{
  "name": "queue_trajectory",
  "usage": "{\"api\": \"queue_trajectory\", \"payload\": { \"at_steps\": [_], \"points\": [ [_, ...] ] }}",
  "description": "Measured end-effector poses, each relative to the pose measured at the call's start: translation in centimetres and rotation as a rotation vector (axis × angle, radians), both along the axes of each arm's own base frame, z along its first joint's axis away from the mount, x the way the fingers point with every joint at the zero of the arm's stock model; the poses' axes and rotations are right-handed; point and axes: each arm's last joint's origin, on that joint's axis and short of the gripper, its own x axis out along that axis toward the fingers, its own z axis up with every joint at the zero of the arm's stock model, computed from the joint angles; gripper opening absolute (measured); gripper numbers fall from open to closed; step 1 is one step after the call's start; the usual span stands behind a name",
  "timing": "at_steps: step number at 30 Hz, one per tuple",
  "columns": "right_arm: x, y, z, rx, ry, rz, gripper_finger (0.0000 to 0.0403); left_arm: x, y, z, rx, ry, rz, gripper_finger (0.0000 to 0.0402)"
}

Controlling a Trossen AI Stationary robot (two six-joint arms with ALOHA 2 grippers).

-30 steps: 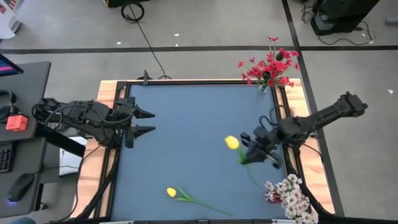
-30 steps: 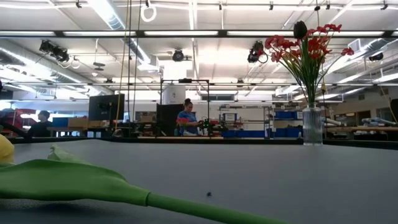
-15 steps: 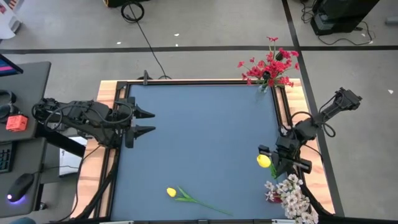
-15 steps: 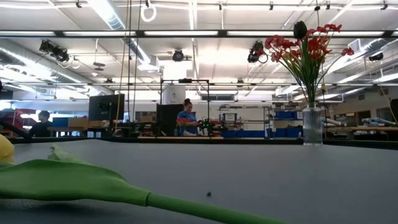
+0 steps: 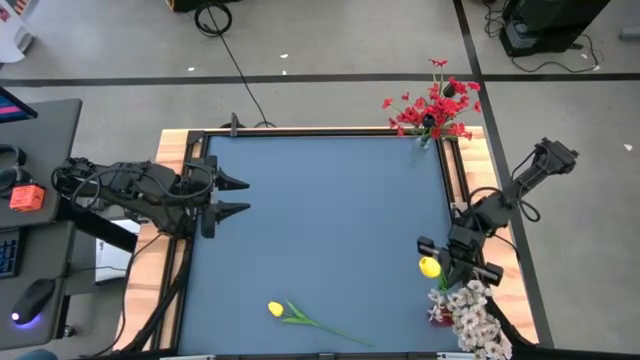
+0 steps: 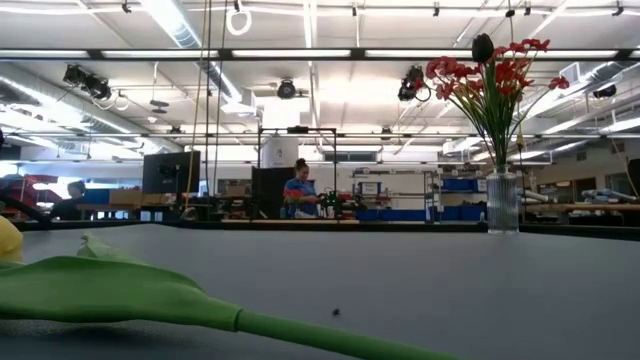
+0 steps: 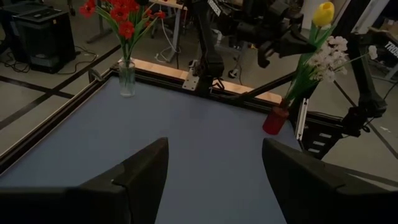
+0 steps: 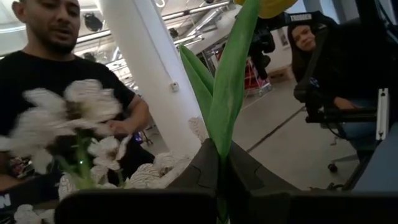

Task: Sort flowers into vase by color
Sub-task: Put the top yellow flower into the red vase

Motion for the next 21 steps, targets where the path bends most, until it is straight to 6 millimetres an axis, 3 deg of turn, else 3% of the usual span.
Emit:
{"api": "queue_trajectory", "payload": {
  "at_steps": [21],
  "points": [
    [-0.73,0.73,0.59,-0.03,-0.152,0.006,0.0015,0.01,0.0,-0.01,0.0,0.001,0.0,0.0266]
  ]
}}
